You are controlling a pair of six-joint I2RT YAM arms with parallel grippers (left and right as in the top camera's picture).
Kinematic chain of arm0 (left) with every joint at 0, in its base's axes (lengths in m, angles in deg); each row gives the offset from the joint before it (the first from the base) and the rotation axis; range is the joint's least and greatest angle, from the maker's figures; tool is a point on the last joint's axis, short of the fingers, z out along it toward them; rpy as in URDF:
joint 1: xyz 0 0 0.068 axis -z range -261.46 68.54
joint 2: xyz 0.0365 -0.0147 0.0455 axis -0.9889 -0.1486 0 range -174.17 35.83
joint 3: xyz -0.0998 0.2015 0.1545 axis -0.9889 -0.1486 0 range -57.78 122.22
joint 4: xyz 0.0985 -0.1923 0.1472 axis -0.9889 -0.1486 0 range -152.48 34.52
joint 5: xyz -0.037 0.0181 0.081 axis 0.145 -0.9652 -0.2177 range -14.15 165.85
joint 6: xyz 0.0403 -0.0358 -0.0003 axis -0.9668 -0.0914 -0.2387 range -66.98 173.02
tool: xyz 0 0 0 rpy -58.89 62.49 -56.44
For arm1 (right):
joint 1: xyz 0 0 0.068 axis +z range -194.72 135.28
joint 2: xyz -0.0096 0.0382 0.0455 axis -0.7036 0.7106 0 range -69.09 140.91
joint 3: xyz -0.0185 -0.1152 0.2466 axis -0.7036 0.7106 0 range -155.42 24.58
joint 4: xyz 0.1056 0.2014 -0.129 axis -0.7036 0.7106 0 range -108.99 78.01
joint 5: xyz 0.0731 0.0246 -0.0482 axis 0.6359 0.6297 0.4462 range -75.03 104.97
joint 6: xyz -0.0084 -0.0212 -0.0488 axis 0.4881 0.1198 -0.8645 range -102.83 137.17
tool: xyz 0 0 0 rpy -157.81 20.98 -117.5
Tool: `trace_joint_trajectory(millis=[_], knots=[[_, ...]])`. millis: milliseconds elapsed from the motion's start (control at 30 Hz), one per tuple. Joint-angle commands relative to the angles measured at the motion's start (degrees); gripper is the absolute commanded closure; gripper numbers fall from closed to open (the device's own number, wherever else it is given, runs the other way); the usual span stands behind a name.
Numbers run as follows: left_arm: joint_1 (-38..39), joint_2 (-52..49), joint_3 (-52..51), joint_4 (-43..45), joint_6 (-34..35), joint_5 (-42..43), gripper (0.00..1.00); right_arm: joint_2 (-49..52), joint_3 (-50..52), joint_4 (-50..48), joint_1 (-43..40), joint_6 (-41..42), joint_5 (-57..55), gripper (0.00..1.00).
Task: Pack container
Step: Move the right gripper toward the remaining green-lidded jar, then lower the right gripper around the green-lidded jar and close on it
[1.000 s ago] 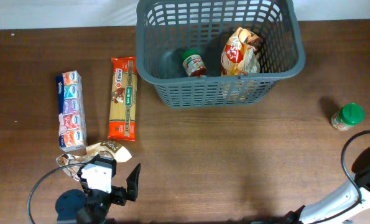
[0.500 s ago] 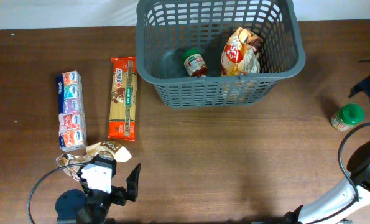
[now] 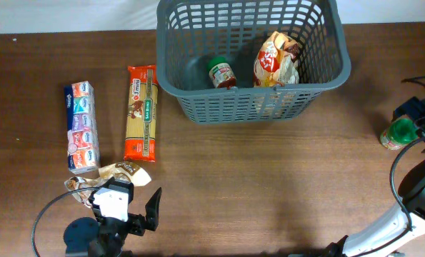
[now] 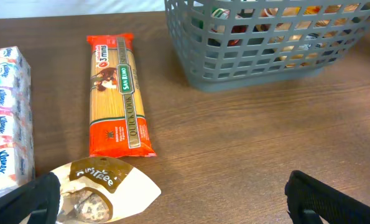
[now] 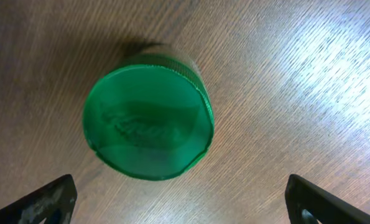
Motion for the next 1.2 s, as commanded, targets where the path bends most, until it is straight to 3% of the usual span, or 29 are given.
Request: trace_joint_trajectory(millis=[0, 467, 1167], knots=[[-0.22, -0.04, 0.46, 0.11, -0.26, -0.37, 0.01, -1.55, 0.87, -0.66, -0.07, -0.55, -1.16, 0.01], [-0.22, -0.04, 0.46, 0.11, -0.26, -0.37, 0.01, 4.52, 0.87, -2.12, -0.04, -3.93, 1.68, 0.01], [-0.22, -0.04, 0.46, 0.11, -0.26, -0.37, 0.01, 5.60, 0.87, -5.84, 2.14, -6.58, 2.05, 0.02]])
